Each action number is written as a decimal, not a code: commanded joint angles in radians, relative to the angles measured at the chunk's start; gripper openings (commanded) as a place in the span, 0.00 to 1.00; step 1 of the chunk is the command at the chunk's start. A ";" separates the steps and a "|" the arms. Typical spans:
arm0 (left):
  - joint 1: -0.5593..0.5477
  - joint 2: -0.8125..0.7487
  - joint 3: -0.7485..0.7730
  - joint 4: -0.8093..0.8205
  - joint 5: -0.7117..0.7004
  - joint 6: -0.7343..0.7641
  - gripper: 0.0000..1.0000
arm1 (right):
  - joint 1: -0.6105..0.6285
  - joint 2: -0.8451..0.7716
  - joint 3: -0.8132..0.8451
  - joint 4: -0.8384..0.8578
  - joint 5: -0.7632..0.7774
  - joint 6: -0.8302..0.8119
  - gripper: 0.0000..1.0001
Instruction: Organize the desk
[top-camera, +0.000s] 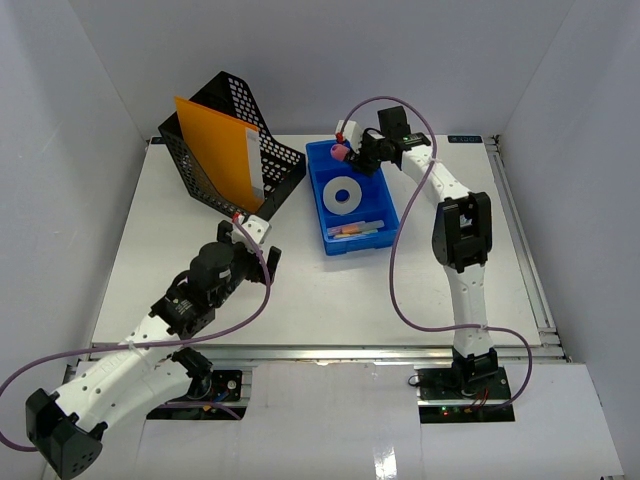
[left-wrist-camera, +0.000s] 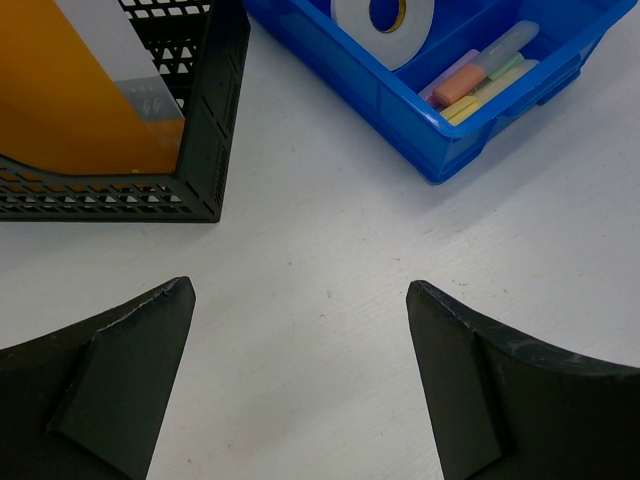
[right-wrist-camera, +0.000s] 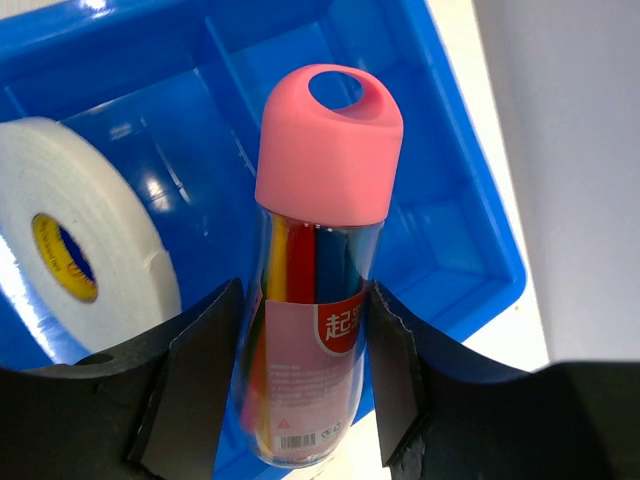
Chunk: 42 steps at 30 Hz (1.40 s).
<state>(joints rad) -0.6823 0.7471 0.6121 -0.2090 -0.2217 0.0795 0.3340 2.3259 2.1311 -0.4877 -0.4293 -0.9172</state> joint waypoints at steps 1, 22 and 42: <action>0.006 0.007 -0.011 0.013 -0.007 0.008 0.98 | 0.006 0.021 0.023 0.118 -0.046 -0.035 0.21; 0.013 0.011 -0.017 0.016 -0.015 0.006 0.98 | 0.018 -0.011 -0.047 0.168 -0.036 -0.013 0.82; 0.013 -0.027 -0.008 0.011 0.037 -0.010 0.98 | -0.299 -0.624 -0.619 0.212 -0.110 0.662 0.90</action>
<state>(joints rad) -0.6750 0.7417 0.5972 -0.2027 -0.2171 0.0796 0.1864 1.8272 1.7034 -0.3007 -0.4947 -0.5263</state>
